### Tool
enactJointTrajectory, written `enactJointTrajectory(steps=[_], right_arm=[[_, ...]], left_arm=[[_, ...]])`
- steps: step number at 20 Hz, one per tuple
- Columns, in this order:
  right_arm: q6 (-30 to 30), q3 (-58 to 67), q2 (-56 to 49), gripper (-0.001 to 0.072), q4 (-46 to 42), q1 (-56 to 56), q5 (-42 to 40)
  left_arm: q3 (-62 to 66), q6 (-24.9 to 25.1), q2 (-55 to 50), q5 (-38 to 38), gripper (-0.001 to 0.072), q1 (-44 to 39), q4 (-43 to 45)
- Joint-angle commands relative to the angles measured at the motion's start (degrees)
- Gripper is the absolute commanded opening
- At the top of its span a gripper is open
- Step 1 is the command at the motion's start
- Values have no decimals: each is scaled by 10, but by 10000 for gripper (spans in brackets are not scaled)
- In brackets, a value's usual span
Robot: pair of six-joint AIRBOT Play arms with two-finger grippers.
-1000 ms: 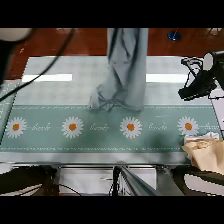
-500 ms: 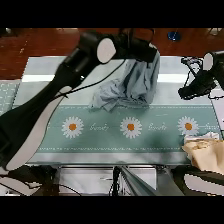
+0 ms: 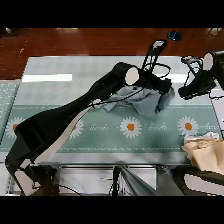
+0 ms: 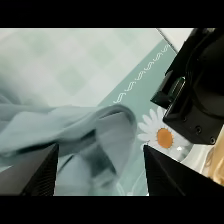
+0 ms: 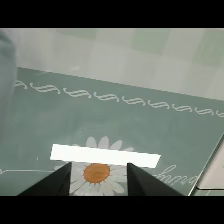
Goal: Fold the shirts.
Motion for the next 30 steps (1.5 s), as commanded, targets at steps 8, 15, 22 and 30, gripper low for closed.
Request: enactJointTrajectory(steps=[8, 15, 22, 30], right_arm=[[-1, 0, 0, 412, 71, -78, -10], [-53, 0, 0, 415, 204, -169, -43], [-89, 0, 0, 415, 260, -185, -58], [-91, 0, 0, 414, 259, -185, -57]], left_arm=[[24, 82, 76, -400, 624, 244, 99], [-82, 82, 71, -389, 720, 327, -28], [-132, 92, 18, -367, 720, 301, -169], [-132, 86, -21, -274, 720, 228, -191]])
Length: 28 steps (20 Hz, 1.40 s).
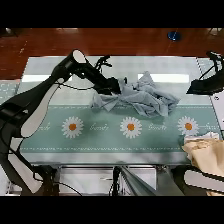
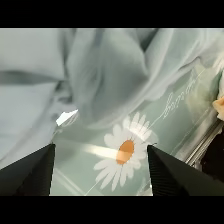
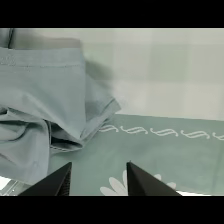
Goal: Fold the shirts.
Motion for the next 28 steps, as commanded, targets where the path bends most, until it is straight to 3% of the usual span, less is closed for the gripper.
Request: enactJointTrajectory(steps=[1, 6, 7, 8, 9, 10, 13, 14, 15, 20, 28], right_arm=[[-1, 0, 0, 415, 3, 0, 0], [-1, 0, 0, 414, 3, 0, 7], [-1, 0, 0, 414, 3, 0, 8], [-1, 0, 0, 415, 3, 0, 8], [-1, 0, 0, 414, 3, 0, 7], [-1, 0, 0, 414, 2, 0, 7], [-3, 0, 0, 417, -10, 0, -6], [-10, 0, 0, 460, -12, 0, -14], [-29, 0, -2, 578, -8, 0, -22], [-132, 0, -71, 586, 89, -1, -8], [-165, 0, -163, 581, 146, 12, 10]], left_arm=[[0, -4, -13, 50, 720, -32, -10], [0, -4, -24, 125, 720, -59, -10], [0, -4, -29, 135, 675, -63, -10], [0, -4, -32, 137, 421, -65, -10], [0, -4, -35, 136, 109, -65, -10], [0, -2, -36, 134, 31, -65, -10], [0, -1, -34, 116, 30, -60, -10], [1, -1, -33, 102, 29, -57, -10], [1, 3, -31, 86, 29, -53, -10], [1, 18, 6, 56, 28, -31, 3], [1, 18, 29, 55, 29, -19, 3]])
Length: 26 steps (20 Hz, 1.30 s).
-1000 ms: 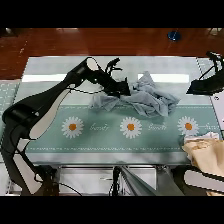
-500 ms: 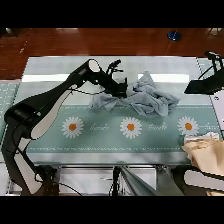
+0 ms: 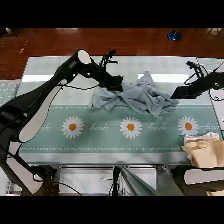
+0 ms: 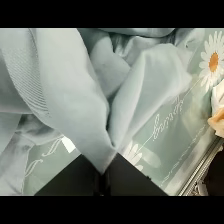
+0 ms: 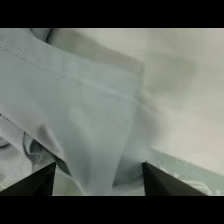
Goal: Fold the shirts.
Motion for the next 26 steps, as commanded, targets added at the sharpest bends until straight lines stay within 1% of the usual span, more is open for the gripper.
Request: enactJointTrajectory(steps=[1, 2, 3, 4, 6, 7, 10, 12, 15, 17, 19, 21, 24, 25, 26], right_arm=[[-17, 0, -39, 568, 19, 17, 0], [-15, 0, -53, 550, 20, 27, -2], [-15, 0, -64, 350, 20, 39, -2], [-14, 0, -72, 15, 15, 51, -2], [-14, 0, -66, 23, 22, 64, 0], [-15, 0, -50, 23, 32, 65, -3], [-15, 13, 35, 23, 57, 50, -31], [-14, 47, 103, 22, 75, 35, -35], [5, 112, 207, 22, 124, 17, -43], [28, 156, 279, 22, 151, 17, -69], [33, 196, 350, 22, 166, 18, -113], [61, 233, 404, 22, 153, 18, -142], [133, 290, 466, 22, 123, 18, -146], [158, 305, 482, 22, 124, 18, -141], [178, 316, 494, 22, 125, 18, -134]], left_arm=[[1, 0, 4, -5, 29, 3, 0], [1, 0, 4, -6, 29, 3, 0], [1, 0, 4, -7, 29, 3, 0], [1, 0, 6, -7, 29, 4, 0], [1, 1, 19, -6, 29, 9, 0], [1, 9, 35, -6, 28, 15, 0], [1, 29, 113, -4, 28, 46, 0], [1, 33, 188, -1, 27, 76, 0], [1, 63, 326, 9, 27, 121, 0], [1, 80, 416, 30, 27, 139, 0], [1, 97, 507, 62, 27, 142, 4], [1, 97, 582, 91, 27, 142, 15], [1, 93, 682, 113, 26, 142, 57], [1, 78, 705, 109, 26, 142, 58], [1, 53, 728, 100, 26, 142, 58]])
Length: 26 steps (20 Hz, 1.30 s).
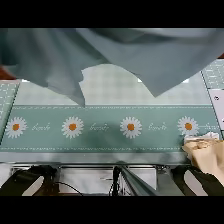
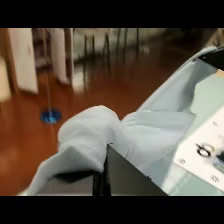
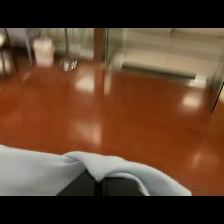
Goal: Fold the shirts.
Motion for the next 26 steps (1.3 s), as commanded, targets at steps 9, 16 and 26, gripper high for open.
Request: enactJointTrajectory(steps=[9, 16, 26], right_arm=[[157, 61, 69, 22, -160, 0, 419], [149, -98, -38, 21, -160, 10, 411], [136, -150, -294, 22, -352, 204, 41]], left_arm=[[-21, -291, 165, -329, 25, 28, 186], [-313, -266, 160, -223, 26, 52, 173], [-451, -31, -90, 172, 28, 52, 135]])
